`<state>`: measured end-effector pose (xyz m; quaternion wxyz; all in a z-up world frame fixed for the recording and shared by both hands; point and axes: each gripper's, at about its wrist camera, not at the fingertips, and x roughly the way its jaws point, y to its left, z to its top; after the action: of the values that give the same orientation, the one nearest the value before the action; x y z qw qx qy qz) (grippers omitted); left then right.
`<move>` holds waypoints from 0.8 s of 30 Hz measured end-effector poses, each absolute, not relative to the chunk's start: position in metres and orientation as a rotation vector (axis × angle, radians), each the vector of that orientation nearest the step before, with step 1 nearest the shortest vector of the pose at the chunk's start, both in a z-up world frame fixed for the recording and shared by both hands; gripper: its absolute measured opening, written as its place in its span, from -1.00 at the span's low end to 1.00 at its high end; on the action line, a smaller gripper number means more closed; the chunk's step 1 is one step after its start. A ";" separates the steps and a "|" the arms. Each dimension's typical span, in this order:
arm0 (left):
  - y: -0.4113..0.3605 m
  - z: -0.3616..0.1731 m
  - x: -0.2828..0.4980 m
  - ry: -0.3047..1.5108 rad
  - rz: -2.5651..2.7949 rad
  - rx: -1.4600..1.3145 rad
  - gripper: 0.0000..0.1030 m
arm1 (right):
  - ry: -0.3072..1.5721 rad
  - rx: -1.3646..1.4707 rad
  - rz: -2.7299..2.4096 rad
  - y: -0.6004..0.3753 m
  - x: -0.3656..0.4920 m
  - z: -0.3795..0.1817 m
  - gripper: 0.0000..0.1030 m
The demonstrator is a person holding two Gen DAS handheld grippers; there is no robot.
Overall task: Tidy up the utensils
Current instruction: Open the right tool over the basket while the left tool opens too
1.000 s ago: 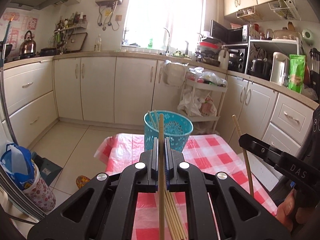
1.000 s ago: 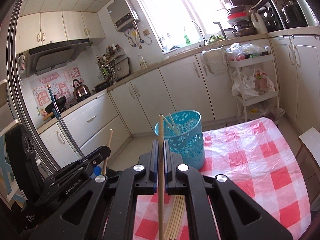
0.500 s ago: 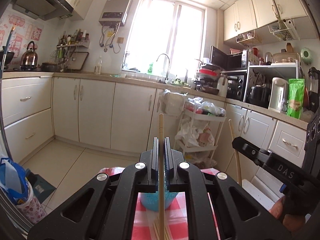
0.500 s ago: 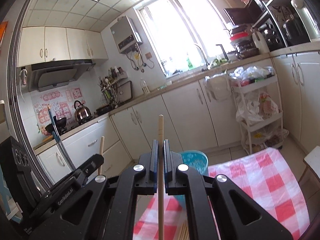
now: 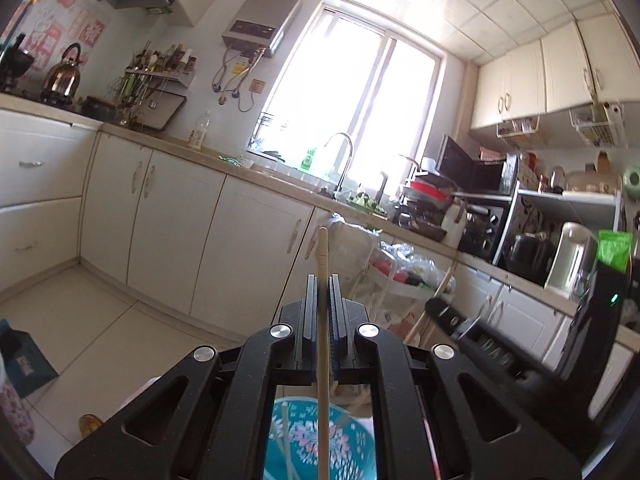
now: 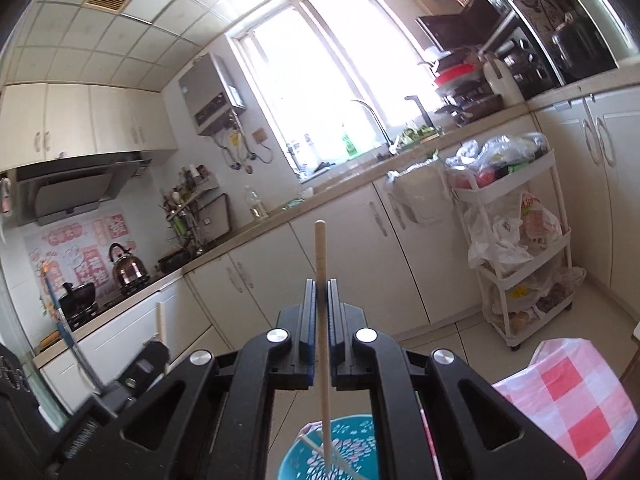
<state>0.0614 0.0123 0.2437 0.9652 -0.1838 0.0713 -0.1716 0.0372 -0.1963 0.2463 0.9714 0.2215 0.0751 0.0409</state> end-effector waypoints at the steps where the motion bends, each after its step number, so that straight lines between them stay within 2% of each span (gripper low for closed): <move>1: 0.012 0.240 0.068 0.144 -0.346 -0.384 -0.91 | 0.166 0.447 0.074 -0.196 0.045 0.242 -0.88; 11: 0.005 0.188 0.116 0.233 -0.342 -0.464 -0.91 | 0.318 0.355 0.112 -0.187 0.067 0.206 -0.88; 16: -0.003 0.175 0.117 0.281 -0.325 -0.395 -0.91 | 0.352 0.385 0.113 -0.197 0.057 0.197 -0.87; 18: -0.009 0.170 0.116 0.314 -0.323 -0.343 -0.90 | 0.363 0.401 0.112 -0.203 0.049 0.194 -0.80; 20: -0.013 0.167 0.116 0.352 -0.321 -0.301 -0.85 | 0.374 0.413 0.102 -0.207 0.038 0.191 -0.64; 21: -0.014 0.166 0.115 0.370 -0.321 -0.286 -0.79 | 0.376 0.418 0.102 -0.208 0.032 0.191 -0.59; 22: -0.013 0.165 0.113 0.379 -0.315 -0.279 -0.59 | 0.378 0.422 0.105 -0.209 0.025 0.190 -0.59; 24: -0.008 0.167 0.102 0.387 -0.284 -0.271 0.09 | 0.385 0.431 0.105 -0.212 0.010 0.189 -0.53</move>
<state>0.1019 -0.0081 0.1667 0.9622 -0.1340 0.1912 -0.1404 0.0100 -0.2123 0.1892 0.9572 0.2123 0.1895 0.0516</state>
